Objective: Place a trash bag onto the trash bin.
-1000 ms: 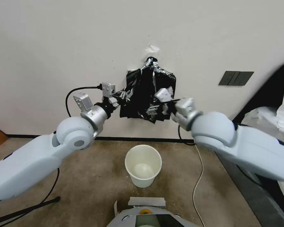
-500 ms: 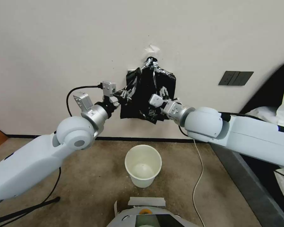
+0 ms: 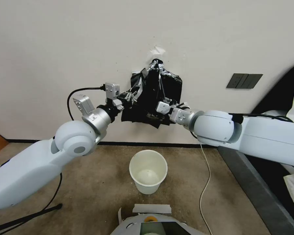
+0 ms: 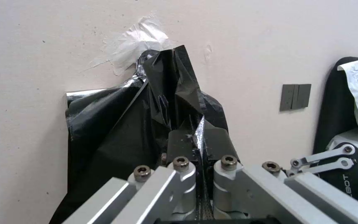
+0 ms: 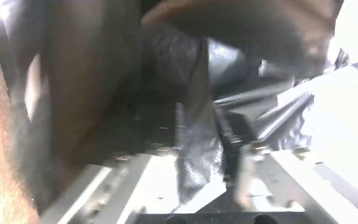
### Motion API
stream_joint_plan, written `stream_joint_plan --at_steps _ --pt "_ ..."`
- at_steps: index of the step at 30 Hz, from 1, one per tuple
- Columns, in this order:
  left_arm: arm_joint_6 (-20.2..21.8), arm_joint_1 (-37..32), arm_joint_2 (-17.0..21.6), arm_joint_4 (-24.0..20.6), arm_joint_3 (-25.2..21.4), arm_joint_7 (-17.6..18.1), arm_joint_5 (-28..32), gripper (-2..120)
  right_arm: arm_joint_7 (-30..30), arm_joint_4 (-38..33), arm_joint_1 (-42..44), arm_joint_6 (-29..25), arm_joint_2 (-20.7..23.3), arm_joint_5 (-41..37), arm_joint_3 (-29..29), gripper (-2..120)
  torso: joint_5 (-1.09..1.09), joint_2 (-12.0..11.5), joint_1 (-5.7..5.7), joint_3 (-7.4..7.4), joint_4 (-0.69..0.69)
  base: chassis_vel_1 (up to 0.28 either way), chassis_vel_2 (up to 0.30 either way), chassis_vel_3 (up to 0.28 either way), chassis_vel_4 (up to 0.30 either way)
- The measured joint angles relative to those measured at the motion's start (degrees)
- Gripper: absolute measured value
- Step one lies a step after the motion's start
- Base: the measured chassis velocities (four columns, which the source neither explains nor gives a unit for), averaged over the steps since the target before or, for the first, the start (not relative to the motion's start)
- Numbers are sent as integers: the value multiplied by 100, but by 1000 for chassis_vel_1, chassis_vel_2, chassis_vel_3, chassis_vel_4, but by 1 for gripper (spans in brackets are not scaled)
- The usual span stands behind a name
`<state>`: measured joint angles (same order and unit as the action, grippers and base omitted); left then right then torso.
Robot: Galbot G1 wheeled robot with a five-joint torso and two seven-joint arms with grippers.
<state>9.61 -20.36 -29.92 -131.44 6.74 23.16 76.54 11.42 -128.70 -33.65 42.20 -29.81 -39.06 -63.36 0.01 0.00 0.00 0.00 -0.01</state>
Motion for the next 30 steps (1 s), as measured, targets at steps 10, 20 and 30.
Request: stream_joint_plan --at_steps 10,20,30 --pt "-2 -469 19 -33 -306 -8 -99 0 947 -221 1780 -194 149 -570 1709 0 0 0 0 0 2 0 0 0 0" --pt "-66 -1276 79 -205 -695 -87 -404 0 1135 -525 5671 -2124 19 -1383 5186 0 1 0 -1 0 0 0 0 0 0" --pt "-191 -2459 -8 -633 -1186 -67 -841 0 614 -1049 8478 -2868 -750 -1252 7052 0 0 0 -1 -1 1 0 0 0 0"
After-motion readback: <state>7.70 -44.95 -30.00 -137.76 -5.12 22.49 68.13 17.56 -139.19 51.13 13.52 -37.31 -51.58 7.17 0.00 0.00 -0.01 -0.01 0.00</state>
